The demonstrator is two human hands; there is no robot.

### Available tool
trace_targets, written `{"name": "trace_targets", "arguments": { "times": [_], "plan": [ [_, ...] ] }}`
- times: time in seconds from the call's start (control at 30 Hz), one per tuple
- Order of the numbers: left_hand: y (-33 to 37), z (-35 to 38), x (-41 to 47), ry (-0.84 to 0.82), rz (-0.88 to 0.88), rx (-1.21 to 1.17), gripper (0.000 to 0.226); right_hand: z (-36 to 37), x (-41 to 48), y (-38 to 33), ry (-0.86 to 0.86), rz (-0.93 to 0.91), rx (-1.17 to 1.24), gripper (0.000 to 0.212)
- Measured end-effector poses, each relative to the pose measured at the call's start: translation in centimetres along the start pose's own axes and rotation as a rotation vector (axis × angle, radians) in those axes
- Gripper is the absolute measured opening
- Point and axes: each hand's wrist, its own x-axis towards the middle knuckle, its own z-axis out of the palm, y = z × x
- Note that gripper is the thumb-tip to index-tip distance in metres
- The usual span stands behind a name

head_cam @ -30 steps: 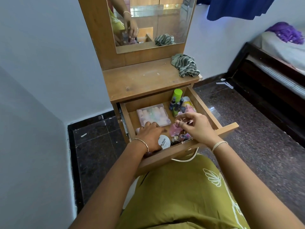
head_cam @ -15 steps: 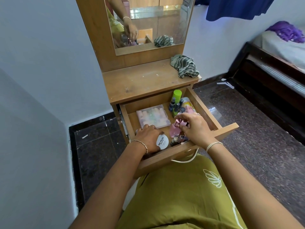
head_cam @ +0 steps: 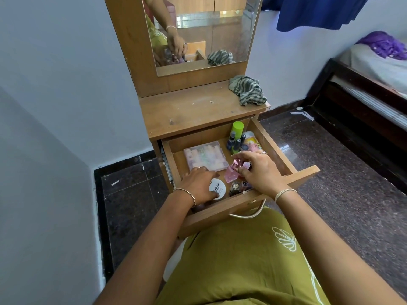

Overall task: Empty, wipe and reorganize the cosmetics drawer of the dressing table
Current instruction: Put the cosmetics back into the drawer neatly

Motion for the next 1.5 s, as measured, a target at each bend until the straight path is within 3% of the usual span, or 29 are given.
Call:
{"name": "trace_targets", "arguments": {
  "times": [0.1,0.3,0.47,0.77,1.03,1.5],
  "plan": [
    [0.3,-0.3,-0.2,0.037,0.008,-0.084,0.049,-0.8,-0.1,0.6,0.003,0.031,0.038,0.041],
    [1.0,-0.8,-1.0,0.081,0.042,-0.4,0.009,-2.9,-1.3,3.2,0.108,0.18,0.196,0.031],
    [0.9,-0.5,-1.8,0.114,0.02,-0.413,0.01,-3.8,-2.5,4.5,0.142,0.237,0.173,0.032],
    [-0.1,0.3,-1.9,0.224,-0.031,-0.33,0.026,-3.7,-1.8,2.5,-0.04,0.162,0.0,0.009],
    [3.0,0.7,-0.6,0.242,0.125,-0.192,0.032,-3.6,-1.4,2.6,-0.105,0.141,-0.088,0.015],
    [3.5,0.6,0.5,0.246,0.162,-0.103,0.028,-3.1,-2.0,2.6,-0.042,0.135,-0.083,0.02]
  ]
}}
